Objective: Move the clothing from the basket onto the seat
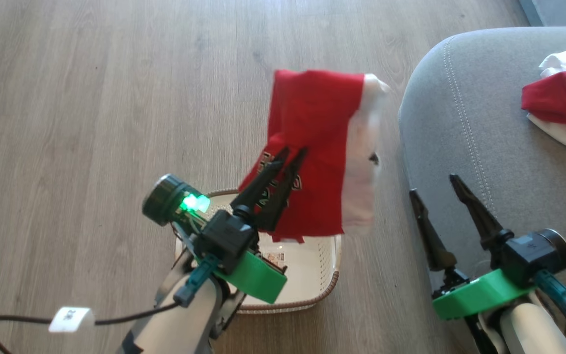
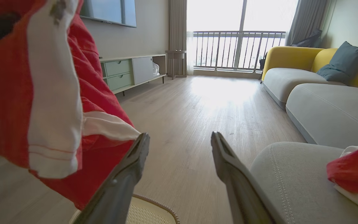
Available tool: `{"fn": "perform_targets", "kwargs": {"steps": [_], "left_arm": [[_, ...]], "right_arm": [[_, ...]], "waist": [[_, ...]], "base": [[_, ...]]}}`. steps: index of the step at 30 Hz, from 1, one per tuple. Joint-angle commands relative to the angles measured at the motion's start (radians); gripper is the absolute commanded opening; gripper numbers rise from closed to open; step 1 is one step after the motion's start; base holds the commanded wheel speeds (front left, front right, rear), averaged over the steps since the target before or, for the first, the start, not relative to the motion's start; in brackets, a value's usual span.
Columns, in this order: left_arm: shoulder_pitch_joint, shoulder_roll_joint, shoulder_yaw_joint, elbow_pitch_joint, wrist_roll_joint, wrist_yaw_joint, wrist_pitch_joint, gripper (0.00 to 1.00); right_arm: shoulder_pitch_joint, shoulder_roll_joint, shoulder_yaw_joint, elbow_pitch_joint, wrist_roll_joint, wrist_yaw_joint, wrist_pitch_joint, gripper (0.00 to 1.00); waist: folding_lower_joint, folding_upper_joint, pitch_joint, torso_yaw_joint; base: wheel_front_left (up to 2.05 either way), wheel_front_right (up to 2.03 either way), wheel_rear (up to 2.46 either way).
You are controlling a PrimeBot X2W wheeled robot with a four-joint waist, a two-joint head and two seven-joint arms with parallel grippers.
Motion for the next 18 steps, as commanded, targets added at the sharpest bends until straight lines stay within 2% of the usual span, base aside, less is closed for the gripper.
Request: {"fn": "perform_targets", "kwargs": {"steps": [1, 3, 12, 18], "left_arm": [[-0.048, -0.006, 0.050, -0.045, 0.004, 0.008, -0.005, 0.00], [-0.049, -0.005, 0.058, -0.046, 0.005, 0.008, -0.005, 0.00], [-0.055, 0.009, 0.104, -0.042, 0.015, 0.005, -0.005, 0.00], [-0.055, 0.007, 0.098, -0.046, 0.022, 0.003, -0.005, 0.00]], "right_arm": [[-0.023, -0.038, 0.049, -0.055, 0.014, 0.000, -0.002, 1.00], [-0.020, -0.056, 0.071, -0.067, 0.019, 0.000, -0.002, 1.00], [-0.031, -0.246, 0.300, -0.227, 0.079, 0.000, -0.002, 1.00], [-0.079, -0.279, 0.325, -0.265, 0.082, 0.000, -0.002, 1.00]], "waist": [[0.0000, 0.0000, 0.002, -0.002], [0.0000, 0.0000, 0.002, -0.003], [0.0000, 0.0000, 0.000, -0.013], [0.0000, 0.0000, -0.002, -0.013]], "base": [[0.00, 0.00, 0.00], [0.00, 0.00, 0.00], [0.00, 0.00, 0.00], [0.00, 0.00, 0.00]]}}
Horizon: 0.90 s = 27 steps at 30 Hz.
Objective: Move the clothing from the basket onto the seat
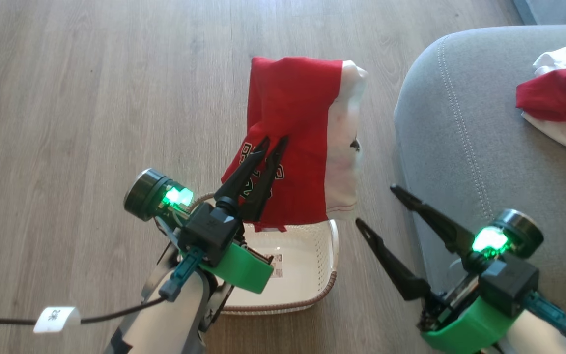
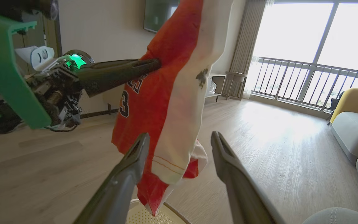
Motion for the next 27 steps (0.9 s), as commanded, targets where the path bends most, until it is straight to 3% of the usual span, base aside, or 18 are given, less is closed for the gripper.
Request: {"fn": "perform_targets", "kwargs": {"steps": [1, 19, 27], "left_arm": [[-0.053, 0.002, 0.032, -0.039, 0.007, 0.002, -0.005, 0.00], [-0.056, -0.003, -0.106, -0.055, 0.023, -0.038, -0.005, 0.00], [-0.064, 0.000, -0.169, -0.057, 0.028, -0.056, -0.005, 0.00]], "right_arm": [[-0.037, -0.025, 0.010, -0.029, -0.002, 0.000, -0.002, 1.00], [-0.234, -0.075, 0.144, 0.104, 0.027, 0.000, -0.002, 1.00], [-0.326, -0.075, 0.275, 0.134, 0.038, 0.000, -0.002, 1.00]], "waist": [[0.0000, 0.0000, 0.000, 0.002], [0.0000, 0.0000, -0.016, 0.069], [0.0000, 0.0000, -0.009, 0.082]], "base": [[0.00, 0.00, 0.00], [0.00, 0.00, 0.00], [0.00, 0.00, 0.00]]}}
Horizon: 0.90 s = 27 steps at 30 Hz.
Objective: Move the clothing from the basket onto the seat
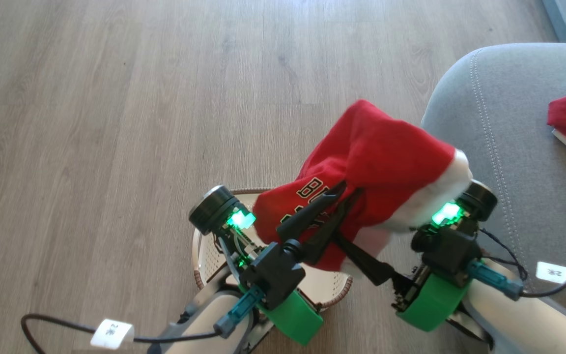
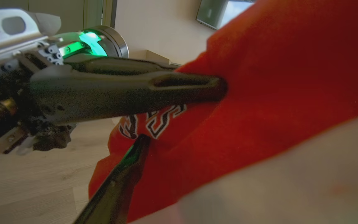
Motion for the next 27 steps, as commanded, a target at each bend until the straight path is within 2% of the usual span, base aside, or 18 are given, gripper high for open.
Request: {"fn": "perform_targets", "kwargs": {"steps": [1, 6, 7, 8, 17, 27], "left_arm": [[-0.063, -0.001, 0.020, -0.039, 0.007, -0.002, -0.005, 0.00], [-0.067, -0.001, 0.005, -0.037, 0.002, -0.003, -0.005, 0.00], [-0.068, -0.002, 0.002, -0.036, 0.001, -0.003, -0.005, 0.00], [-0.068, -0.002, -0.001, -0.036, -0.001, -0.003, -0.005, 0.00], [-0.049, 0.002, 0.008, -0.030, -0.018, 0.009, -0.005, 0.00], [-0.013, 0.001, 0.081, 0.022, -0.048, 0.007, -0.005, 0.00]], "right_arm": [[-0.048, -0.016, 0.031, -0.016, -0.003, 0.000, -0.002, 1.00], [-0.078, 0.009, 0.053, 0.011, -0.015, 0.000, -0.002, 1.00], [-0.081, 0.016, 0.052, 0.020, -0.013, 0.000, -0.002, 0.24], [-0.081, 0.023, 0.048, 0.027, -0.012, 0.000, -0.002, 0.00], [-0.045, 0.060, -0.028, 0.060, 0.000, 0.000, -0.002, 0.00], [-0.004, 0.076, -0.114, 0.066, 0.014, 0.000, -0.002, 0.00]], "waist": [[0.0000, 0.0000, 0.004, 0.002], [0.0000, 0.0000, 0.004, 0.007], [0.0000, 0.0000, 0.003, 0.008], [0.0000, 0.0000, 0.002, 0.010], [0.0000, 0.0000, -0.013, 0.018], [0.0000, 0.0000, -0.032, 0.007]], "base": [[0.00, 0.00, 0.00], [0.00, 0.00, 0.00], [0.00, 0.00, 0.00], [0.00, 0.00, 0.00], [0.00, 0.00, 0.00], [0.00, 0.00, 0.00]]}}
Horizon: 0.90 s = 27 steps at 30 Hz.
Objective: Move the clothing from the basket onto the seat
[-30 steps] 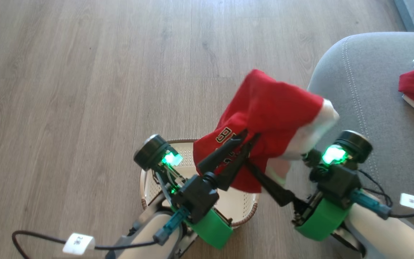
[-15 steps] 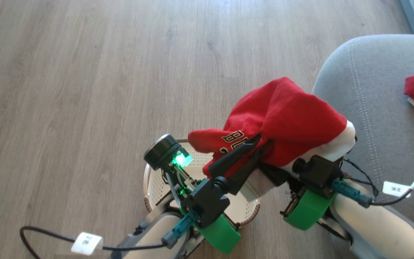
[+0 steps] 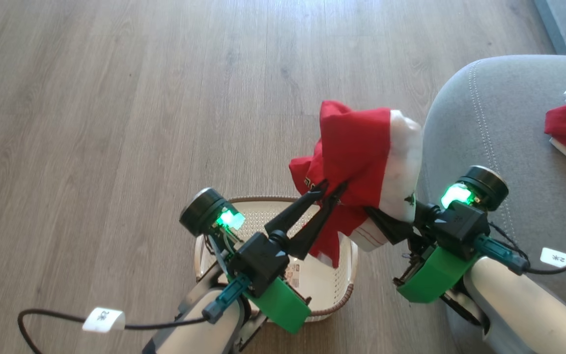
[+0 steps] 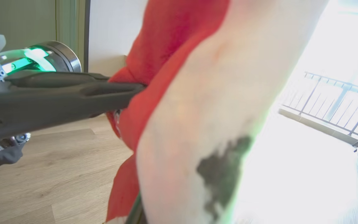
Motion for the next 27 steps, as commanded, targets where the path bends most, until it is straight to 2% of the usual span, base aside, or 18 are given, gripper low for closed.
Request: {"fn": "perform_targets", "kwargs": {"steps": [1, 12, 13, 14, 15, 16, 27], "left_arm": [[-0.017, 0.002, 0.051, -0.019, -0.001, 0.006, -0.004, 0.00], [-0.002, -0.005, 0.081, 0.064, -0.020, -0.011, -0.004, 0.00], [-0.003, -0.006, 0.082, 0.067, -0.020, -0.013, -0.004, 0.04], [-0.004, -0.007, 0.083, 0.069, -0.020, -0.014, -0.004, 0.37], [-0.004, -0.007, 0.084, 0.071, -0.019, -0.015, -0.004, 0.60], [-0.003, -0.008, 0.085, 0.075, -0.019, -0.016, -0.004, 1.00], [0.020, -0.009, 0.114, 0.103, -0.002, -0.016, -0.004, 1.00]], "right_arm": [[0.003, 0.002, -0.023, -0.028, 0.015, -0.001, -0.003, 0.00], [0.014, 0.012, -0.072, -0.048, 0.030, -0.001, -0.003, 0.00], [0.015, 0.013, -0.078, -0.049, 0.030, -0.001, -0.003, 0.00], [0.015, 0.013, -0.083, -0.050, 0.028, -0.001, -0.003, 0.00], [0.017, 0.013, -0.090, -0.050, 0.027, -0.001, -0.003, 0.00], [0.019, 0.013, -0.100, -0.050, 0.026, -0.001, -0.003, 0.00], [0.050, 0.025, -0.217, -0.071, -0.005, -0.001, -0.003, 0.00]], "waist": [[0.0000, 0.0000, -0.001, -0.001], [0.0000, 0.0000, 0.011, 0.000], [0.0000, 0.0000, 0.012, 0.001], [0.0000, 0.0000, 0.013, 0.002], [0.0000, 0.0000, 0.013, 0.004], [0.0000, 0.0000, 0.013, 0.006], [0.0000, 0.0000, 0.009, 0.011]], "base": [[0.00, 0.00, 0.00], [0.00, 0.00, 0.00], [0.00, 0.00, 0.00], [0.00, 0.00, 0.00], [0.00, 0.00, 0.00], [0.00, 0.00, 0.00], [0.00, 0.00, 0.00]]}}
